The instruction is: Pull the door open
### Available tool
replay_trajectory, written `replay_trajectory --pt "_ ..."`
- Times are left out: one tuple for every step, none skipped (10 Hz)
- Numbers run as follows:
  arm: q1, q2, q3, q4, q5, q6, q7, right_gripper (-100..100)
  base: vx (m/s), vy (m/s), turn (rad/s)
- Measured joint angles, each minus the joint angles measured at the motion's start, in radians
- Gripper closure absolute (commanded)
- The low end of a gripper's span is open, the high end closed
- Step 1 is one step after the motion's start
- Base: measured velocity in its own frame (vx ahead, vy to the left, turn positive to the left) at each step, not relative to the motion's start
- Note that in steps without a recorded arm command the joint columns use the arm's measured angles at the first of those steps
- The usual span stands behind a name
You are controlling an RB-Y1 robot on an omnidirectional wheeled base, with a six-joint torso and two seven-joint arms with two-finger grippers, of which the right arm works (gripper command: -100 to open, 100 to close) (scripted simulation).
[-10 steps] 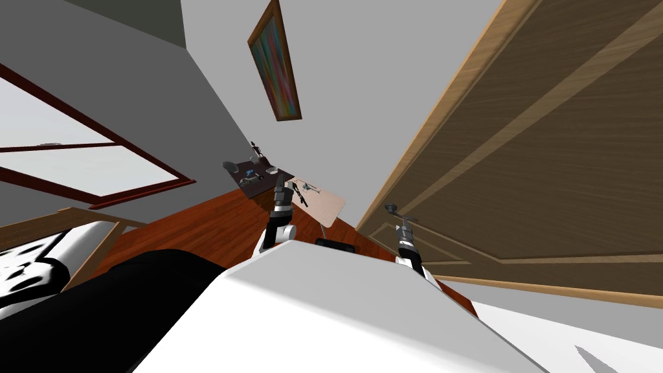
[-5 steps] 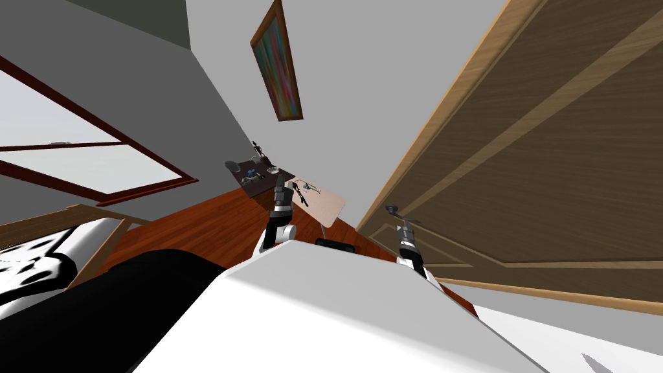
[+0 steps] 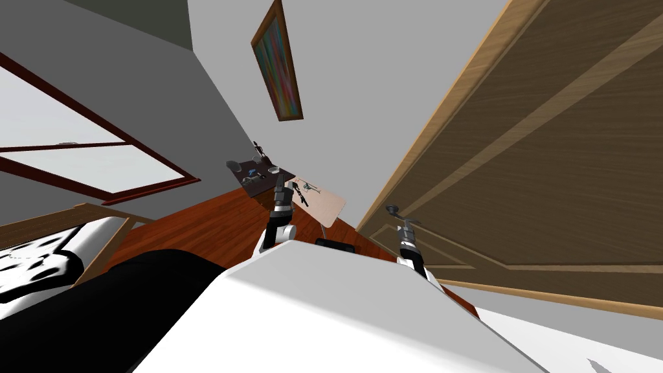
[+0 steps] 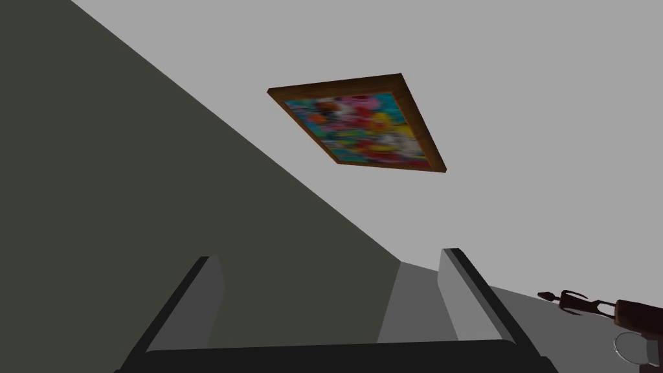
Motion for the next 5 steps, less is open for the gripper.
replay_trajectory --pt "0.000 0.000 0.000 0.000 0.000 0.000 0.000 -100 -0.005 0.012 -0.033" --pt "0.000 0.000 0.000 0.000 0.000 0.000 0.000 -100 0.003 -0.007 0.021" --pt "0.000 0.000 0.000 0.000 0.000 0.000 0.000 -100 0.004 -0.010 0.028" --pt "0.000 0.000 0.000 0.000 0.000 0.000 0.000 -100 0.000 0.000 0.000" --pt "0.000 0.000 0.000 0.000 0.000 0.000 0.000 -100 0.017 -0.041 0.117"
